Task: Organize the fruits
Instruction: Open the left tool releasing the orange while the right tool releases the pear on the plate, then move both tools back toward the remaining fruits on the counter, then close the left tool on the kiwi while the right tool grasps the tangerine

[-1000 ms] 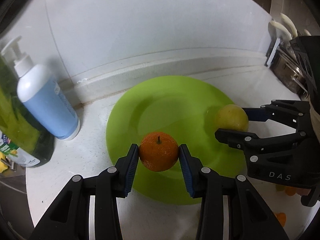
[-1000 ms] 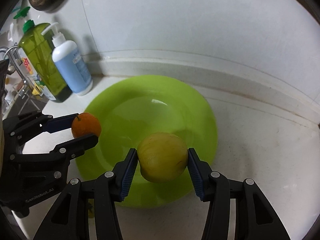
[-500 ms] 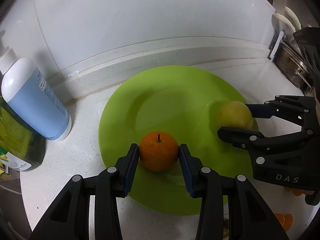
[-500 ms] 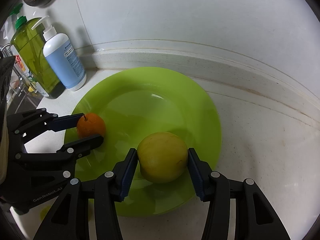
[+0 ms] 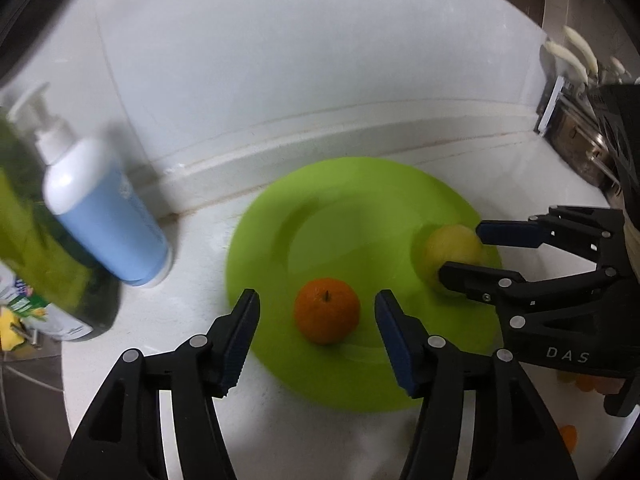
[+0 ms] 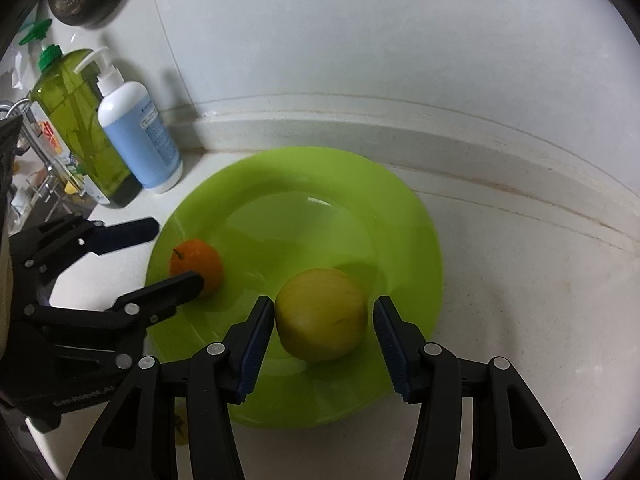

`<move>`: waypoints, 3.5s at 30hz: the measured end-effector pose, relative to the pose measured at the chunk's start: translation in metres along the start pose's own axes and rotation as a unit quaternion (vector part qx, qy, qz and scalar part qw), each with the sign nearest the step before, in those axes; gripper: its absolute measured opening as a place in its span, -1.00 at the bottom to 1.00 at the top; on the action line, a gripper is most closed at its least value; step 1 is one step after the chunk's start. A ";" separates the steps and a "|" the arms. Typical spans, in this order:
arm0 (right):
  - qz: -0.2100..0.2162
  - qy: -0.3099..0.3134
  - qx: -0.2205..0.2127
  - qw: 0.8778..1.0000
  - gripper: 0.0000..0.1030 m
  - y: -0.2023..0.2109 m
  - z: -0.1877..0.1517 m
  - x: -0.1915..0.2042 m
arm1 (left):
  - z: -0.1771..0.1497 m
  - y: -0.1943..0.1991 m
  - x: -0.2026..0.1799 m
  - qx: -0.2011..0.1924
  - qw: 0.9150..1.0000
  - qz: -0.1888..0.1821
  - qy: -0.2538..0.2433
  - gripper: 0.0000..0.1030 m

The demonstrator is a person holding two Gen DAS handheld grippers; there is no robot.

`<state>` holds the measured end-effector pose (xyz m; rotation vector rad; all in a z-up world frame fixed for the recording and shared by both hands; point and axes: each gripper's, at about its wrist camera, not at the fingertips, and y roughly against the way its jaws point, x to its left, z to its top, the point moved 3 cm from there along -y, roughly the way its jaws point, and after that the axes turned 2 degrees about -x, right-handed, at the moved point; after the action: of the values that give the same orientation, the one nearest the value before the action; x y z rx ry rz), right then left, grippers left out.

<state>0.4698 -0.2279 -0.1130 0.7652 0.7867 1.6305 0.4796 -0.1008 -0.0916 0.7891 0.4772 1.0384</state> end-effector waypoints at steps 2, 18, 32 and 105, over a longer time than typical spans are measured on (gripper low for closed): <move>-0.006 -0.003 -0.010 1.000 0.05 0.011 -0.003 0.001 | -0.001 0.015 0.002 -0.012 1.000 0.003 0.008 0.17; -0.040 -0.002 -0.157 0.987 0.05 0.162 -0.038 0.029 | -0.029 0.155 -0.036 -0.127 0.992 -0.009 -0.001 0.29; -0.065 -0.008 -0.165 0.984 0.05 0.211 -0.105 0.029 | -0.086 0.195 -0.095 -0.145 0.987 -0.034 -0.059 0.31; 0.033 -0.015 -0.020 0.999 -0.27 0.113 -0.192 0.019 | -0.162 0.101 -0.127 -0.027 0.999 -0.032 -0.008 -0.44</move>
<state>0.2476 -0.2466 -0.1277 0.7924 0.7123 1.6858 0.2535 -0.1303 -0.1186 0.7286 0.4558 0.9810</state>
